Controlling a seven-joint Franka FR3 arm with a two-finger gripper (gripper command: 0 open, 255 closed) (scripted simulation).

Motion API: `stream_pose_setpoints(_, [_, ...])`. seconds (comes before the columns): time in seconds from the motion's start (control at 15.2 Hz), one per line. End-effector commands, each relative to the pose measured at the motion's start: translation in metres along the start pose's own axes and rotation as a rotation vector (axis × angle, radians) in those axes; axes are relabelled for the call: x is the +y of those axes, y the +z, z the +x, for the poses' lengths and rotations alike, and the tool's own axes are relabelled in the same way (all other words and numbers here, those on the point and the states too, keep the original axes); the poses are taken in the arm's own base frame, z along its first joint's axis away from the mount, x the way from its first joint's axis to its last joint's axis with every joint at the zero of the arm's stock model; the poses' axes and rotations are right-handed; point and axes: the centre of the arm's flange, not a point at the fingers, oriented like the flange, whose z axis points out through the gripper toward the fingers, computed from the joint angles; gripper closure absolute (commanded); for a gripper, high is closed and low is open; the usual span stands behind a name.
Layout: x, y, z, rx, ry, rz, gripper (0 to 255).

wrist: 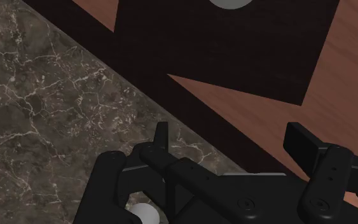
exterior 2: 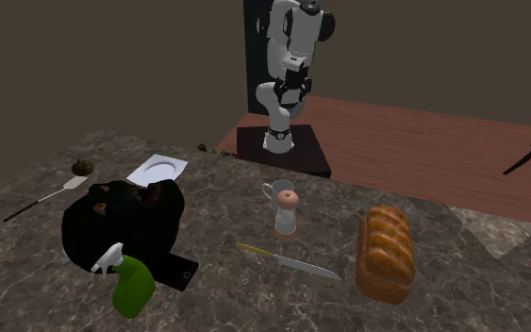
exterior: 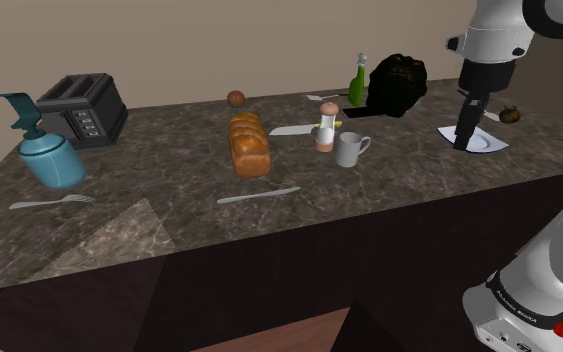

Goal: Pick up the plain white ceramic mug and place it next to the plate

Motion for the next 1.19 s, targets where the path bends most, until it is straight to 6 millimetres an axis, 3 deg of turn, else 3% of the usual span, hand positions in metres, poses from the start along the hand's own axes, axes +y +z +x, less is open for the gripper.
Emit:
stream_pose_setpoints(0.0, [0.0, 0.0, 0.0, 0.0, 0.0, 0.0, 0])
stream_pose_setpoints(1.12, [0.052, 0.074, 0.209, -0.015, 0.227, 0.065, 0])
